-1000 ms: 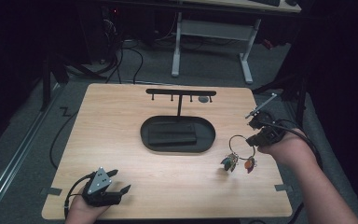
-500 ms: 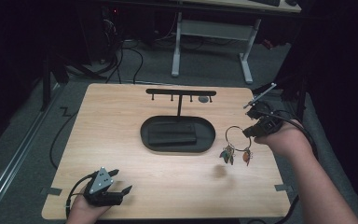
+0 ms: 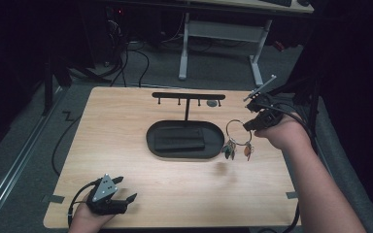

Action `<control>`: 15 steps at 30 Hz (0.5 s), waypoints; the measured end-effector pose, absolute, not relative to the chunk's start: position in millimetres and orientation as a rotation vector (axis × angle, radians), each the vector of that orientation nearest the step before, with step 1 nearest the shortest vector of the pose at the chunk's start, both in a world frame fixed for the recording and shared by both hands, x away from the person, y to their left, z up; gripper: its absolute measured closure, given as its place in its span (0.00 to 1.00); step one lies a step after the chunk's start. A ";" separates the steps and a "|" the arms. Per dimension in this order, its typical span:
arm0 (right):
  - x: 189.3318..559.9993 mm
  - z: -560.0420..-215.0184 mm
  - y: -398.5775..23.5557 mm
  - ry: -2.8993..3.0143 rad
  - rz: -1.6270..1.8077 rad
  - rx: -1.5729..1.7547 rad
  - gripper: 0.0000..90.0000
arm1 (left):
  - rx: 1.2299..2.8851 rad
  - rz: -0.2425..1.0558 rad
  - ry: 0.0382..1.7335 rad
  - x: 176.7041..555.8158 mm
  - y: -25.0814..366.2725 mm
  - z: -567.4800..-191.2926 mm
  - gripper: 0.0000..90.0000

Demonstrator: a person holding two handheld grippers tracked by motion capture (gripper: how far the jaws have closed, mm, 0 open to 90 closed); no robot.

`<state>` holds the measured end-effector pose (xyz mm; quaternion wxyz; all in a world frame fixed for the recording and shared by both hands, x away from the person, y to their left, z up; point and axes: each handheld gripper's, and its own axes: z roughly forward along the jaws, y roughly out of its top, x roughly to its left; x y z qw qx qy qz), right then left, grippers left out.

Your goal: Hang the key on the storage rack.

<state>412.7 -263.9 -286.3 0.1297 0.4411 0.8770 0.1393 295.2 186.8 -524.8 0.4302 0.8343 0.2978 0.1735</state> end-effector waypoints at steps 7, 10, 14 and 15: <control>431.5 -282.4 -252.0 2.534 0.418 1.272 0.98 | 2.087 0.431 0.738 295.2 187.2 -524.5 0.26; 440.7 -281.8 -245.7 2.530 0.419 1.269 0.97 | 2.085 0.430 0.738 295.5 187.2 -524.5 0.26; 453.5 -284.1 -238.8 2.525 0.425 1.279 0.97 | 2.089 0.426 0.734 296.0 187.3 -524.9 0.27; 457.8 -285.2 -237.8 2.527 0.424 1.274 0.97 | 2.087 0.429 0.735 296.0 187.3 -525.1 0.27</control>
